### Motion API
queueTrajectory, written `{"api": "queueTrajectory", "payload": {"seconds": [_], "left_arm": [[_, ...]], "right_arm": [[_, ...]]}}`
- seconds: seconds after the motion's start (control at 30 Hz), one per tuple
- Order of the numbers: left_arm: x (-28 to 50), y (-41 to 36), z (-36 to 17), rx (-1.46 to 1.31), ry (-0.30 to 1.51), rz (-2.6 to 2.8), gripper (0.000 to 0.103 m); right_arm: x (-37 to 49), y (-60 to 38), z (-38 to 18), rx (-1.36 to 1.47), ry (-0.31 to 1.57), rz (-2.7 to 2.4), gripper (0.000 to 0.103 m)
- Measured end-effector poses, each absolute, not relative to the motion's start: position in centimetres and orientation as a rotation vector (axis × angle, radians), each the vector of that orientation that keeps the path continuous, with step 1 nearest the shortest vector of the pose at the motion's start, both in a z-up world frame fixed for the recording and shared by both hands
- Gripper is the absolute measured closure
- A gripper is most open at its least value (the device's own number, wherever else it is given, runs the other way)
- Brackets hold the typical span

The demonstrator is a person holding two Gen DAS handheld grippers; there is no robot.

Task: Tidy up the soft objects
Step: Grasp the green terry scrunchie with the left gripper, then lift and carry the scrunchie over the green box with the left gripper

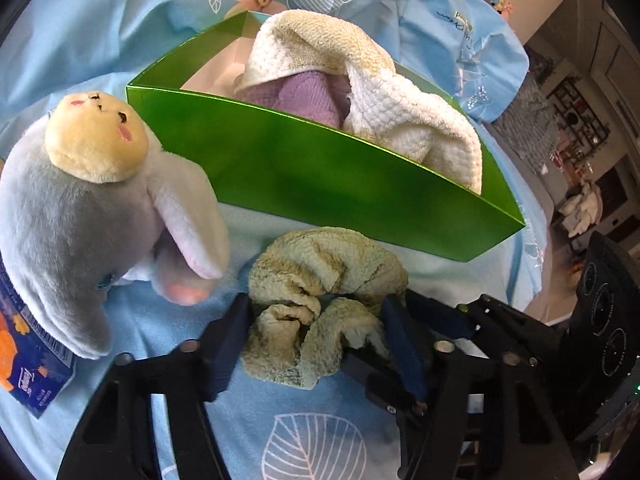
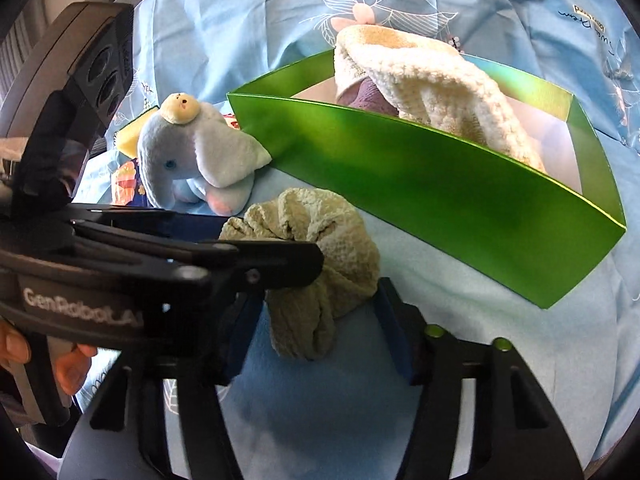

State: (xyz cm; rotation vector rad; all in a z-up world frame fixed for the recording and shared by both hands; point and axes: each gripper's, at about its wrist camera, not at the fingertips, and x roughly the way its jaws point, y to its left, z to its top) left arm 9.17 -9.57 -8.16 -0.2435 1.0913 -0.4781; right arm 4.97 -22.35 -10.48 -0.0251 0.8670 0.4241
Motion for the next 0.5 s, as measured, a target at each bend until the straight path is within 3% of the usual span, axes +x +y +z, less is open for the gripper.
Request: {"api": "queueTrajectory", "payload": {"seconds": [0.03,0.13,0.3,0.5], "left_arm": [[9.2,-9.6,-8.3,-0.253,1.097,-0.491,0.058],[9.0,-9.5,-8.5,-0.285,1.106,-0.529,0.070],[8.3,-9.4,-7.9,-0.307,1.097,-0.546,0.075],[6.1,-9.0,-5.4,-0.273,1.039,-0.550,0.075]], "right_arm": [[5.1,-22.3,-10.5,-0.025,0.865,0.424,0.059],[5.1,-22.4,-10.5,-0.011,0.864,0.427,0.068],[4.4,-21.6,-10.5,-0.023,0.858,0.444,0.086],[2.7,-21.1,-9.0,-0.025,0.819,0.459,0.087]]}}
